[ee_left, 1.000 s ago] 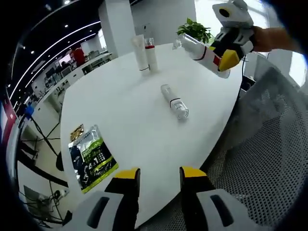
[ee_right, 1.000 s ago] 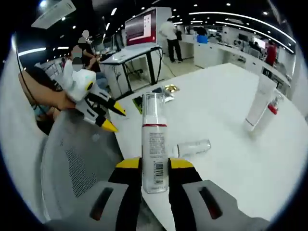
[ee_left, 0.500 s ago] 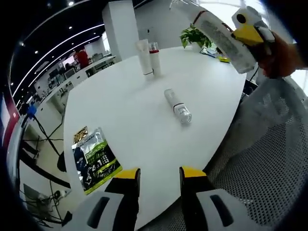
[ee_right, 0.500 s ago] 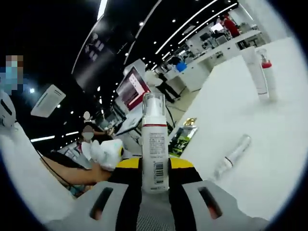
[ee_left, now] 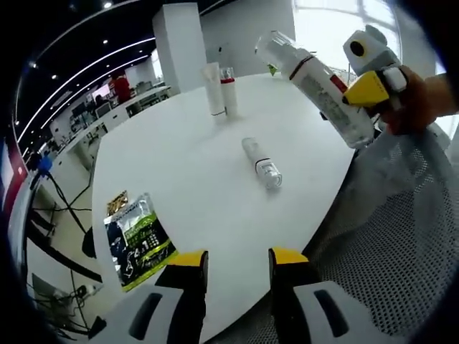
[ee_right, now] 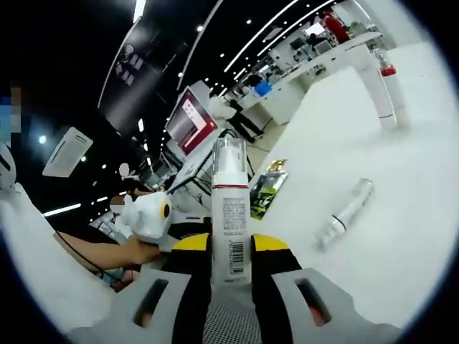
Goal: Arrange the skincare products in the storage area until every visible bottle or jar stands upright without overlapping.
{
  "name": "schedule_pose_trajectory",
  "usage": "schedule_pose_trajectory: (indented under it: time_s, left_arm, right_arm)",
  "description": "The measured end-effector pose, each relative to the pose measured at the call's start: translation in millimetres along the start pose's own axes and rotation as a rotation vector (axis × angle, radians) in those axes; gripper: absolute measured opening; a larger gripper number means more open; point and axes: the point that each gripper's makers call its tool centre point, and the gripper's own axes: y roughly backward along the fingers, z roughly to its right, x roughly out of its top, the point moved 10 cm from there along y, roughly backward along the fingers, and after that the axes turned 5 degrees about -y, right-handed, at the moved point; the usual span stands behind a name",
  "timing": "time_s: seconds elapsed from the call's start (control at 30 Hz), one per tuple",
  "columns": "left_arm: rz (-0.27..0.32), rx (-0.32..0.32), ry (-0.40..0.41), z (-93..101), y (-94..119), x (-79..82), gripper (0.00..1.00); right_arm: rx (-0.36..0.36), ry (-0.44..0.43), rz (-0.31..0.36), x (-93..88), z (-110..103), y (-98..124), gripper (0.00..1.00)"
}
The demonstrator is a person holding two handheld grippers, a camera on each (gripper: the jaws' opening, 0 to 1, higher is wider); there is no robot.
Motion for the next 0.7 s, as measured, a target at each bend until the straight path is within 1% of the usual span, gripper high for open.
schedule_pose_trajectory:
  time_s: [0.07,0.17,0.23,0.3,0.33,0.37,0.4,0.43,0.47,0.5,0.53,0.57,0.6,0.63,0.67,0.7]
  left_arm:
    - [0.013,0.001,0.007,-0.4,1.0,1.0,0.35]
    - [0.027,-0.011,0.042,-0.8,-0.2,1.0,0.37]
    - [0.021,-0.034,0.072,0.3,-1.0,0.7,0.38]
    - [0.028,-0.090,0.138,2.4,-1.0,4.7,0.39]
    - [0.060,-0.117,0.185,2.1,0.9,10.5,0.40]
    - [0.092,-0.132,0.204,1.1,2.8,14.5,0.42]
    - [0.135,-0.128,0.219,-1.4,6.4,19.0,0.44]
    - [0.157,-0.112,0.216,-3.7,9.9,21.6,0.44]
    - [0.195,-0.090,0.197,-7.1,15.3,24.0,0.44]
    - [0.224,-0.099,0.210,-6.8,19.0,25.1,0.44]
    - [0.250,-0.116,0.257,-6.0,24.0,25.6,0.44]
    - [0.254,-0.121,0.272,-5.8,25.3,25.7,0.44]
    - [0.262,-0.123,0.291,-6.0,29.4,25.9,0.44]
    - [0.270,-0.122,0.292,-6.4,32.1,26.9,0.44]
    - [0.287,-0.122,0.300,-6.4,34.4,29.0,0.44]
    - [0.321,-0.130,0.324,-5.7,38.0,34.2,0.44]
  right_arm:
    - [0.008,0.005,-0.011,-1.4,0.2,-3.1,0.18]
    - [0.022,0.001,-0.017,-2.7,1.1,-4.7,0.18]
    - [0.023,-0.004,-0.037,-4.3,2.0,-4.3,0.18]
    - [0.023,0.010,-0.039,-4.6,0.4,-3.0,0.18]
    - [0.024,0.009,-0.038,-4.6,0.6,-2.6,0.18]
    - [0.027,-0.002,-0.028,-3.7,2.4,-0.5,0.18]
    - [0.022,-0.003,-0.021,-3.0,3.1,0.5,0.18]
    - [0.012,-0.002,-0.013,-2.1,5.8,2.5,0.18]
    - [0.002,-0.005,-0.006,-1.5,7.5,3.6,0.18]
    - [-0.009,-0.009,0.001,-1.1,8.7,4.4,0.18]
    - [-0.025,-0.013,0.008,-0.4,10.7,6.3,0.18]
    - [-0.034,-0.020,0.015,0.4,11.8,7.7,0.18]
    - [-0.028,-0.021,0.023,1.0,11.3,8.9,0.18]
    - [-0.022,-0.022,0.028,1.6,10.6,9.3,0.18]
    - [-0.017,-0.027,0.037,2.1,9.3,9.2,0.18]
    - [-0.011,-0.027,0.038,2.2,8.5,9.3,0.18]
